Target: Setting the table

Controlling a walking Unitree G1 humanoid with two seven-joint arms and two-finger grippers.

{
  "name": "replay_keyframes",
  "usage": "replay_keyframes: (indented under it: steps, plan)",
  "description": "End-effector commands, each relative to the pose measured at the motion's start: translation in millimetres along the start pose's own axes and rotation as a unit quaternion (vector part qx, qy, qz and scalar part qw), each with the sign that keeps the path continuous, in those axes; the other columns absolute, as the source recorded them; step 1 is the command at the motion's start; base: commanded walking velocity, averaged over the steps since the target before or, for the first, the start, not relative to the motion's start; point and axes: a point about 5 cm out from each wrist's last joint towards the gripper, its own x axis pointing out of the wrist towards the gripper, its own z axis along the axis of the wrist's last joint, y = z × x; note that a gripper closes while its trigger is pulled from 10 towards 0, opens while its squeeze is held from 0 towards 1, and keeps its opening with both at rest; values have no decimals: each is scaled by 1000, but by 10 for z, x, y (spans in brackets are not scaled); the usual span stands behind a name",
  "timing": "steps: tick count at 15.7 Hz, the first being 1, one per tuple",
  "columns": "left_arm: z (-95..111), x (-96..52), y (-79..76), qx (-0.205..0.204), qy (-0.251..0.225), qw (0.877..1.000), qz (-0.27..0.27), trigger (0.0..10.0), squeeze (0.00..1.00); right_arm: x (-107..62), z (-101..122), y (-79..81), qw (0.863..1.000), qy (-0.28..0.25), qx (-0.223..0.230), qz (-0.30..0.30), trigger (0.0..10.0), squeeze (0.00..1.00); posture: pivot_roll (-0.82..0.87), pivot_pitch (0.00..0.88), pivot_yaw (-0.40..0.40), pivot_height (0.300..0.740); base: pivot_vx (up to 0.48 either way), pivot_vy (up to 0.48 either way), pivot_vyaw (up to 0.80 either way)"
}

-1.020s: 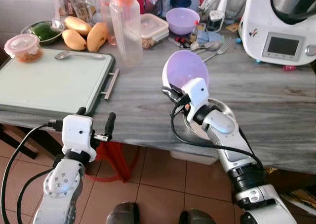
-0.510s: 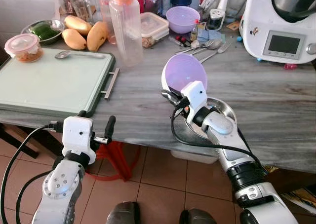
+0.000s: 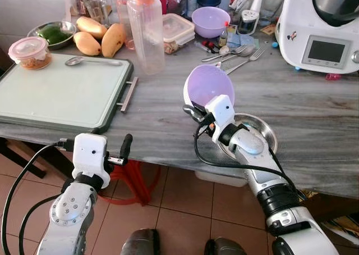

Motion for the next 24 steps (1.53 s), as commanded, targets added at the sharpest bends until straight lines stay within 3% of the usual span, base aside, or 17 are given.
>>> replay_keyframes:
  steps: [1, 2, 3, 10, 16, 19, 20, 21, 22, 24]
  plan:
    - [17, -24, 3, 2, 1, 1000, -4, 10000, 0, 30, 45, -17, 1000, -7, -12, 7, 10000, 663, 118, 115, 34, 740, 0, 0, 0]
    - [18, -24, 3, 2, 1, 1000, -5, 10000, 0, 31, 44, -20, 1000, -7, -13, 6, 10000, 800, 118, 115, 34, 740, 0, 0, 0]
    - [17, -21, 3, 2, 2, 1000, -5, 10000, 0, 33, 40, -27, 1000, -8, -14, 4, 10000, 1000, 118, 114, 34, 740, 0, 0, 0]
    - [-16, 20, -26, 1, 12, 1000, -8, 10000, 0, 39, 69, -106, 999, -12, -32, -13, 10000, 1000, 108, 101, 32, 740, 0, 0, 0]
    - [-72, 93, -76, 2, 23, 1000, -11, 10000, 0, 57, 149, -194, 997, -14, -73, -21, 10000, 1000, 93, 71, 15, 740, 0, 0, 0]
    - [-137, 122, -110, 8, 40, 999, -19, 10000, 0, 48, 81, -204, 997, 7, -76, -12, 10000, 996, 82, 58, 12, 740, 0, 0, 0]
    - [-138, 135, -117, 2, 37, 999, -19, 10000, 0, 45, 53, -188, 996, 17, -83, 0, 10000, 871, 79, 56, 12, 740, 0, 0, 0]
    - [-138, 145, -122, 6, 38, 999, -21, 10000, 0, 43, 42, -196, 997, 22, -80, -2, 10000, 514, 76, 54, 13, 740, 0, 0, 0]
    - [-160, 151, -131, 9, 45, 999, -25, 10000, 0, 27, -11, -174, 995, 41, -85, 16, 10000, 20, 75, 53, 13, 740, 0, 0, 0]
    - [-162, 166, -141, 9, 44, 999, -29, 10000, 0, 9, -39, -178, 996, 47, -79, 15, 10000, 0, 69, 47, 17, 740, 0, 0, 0]
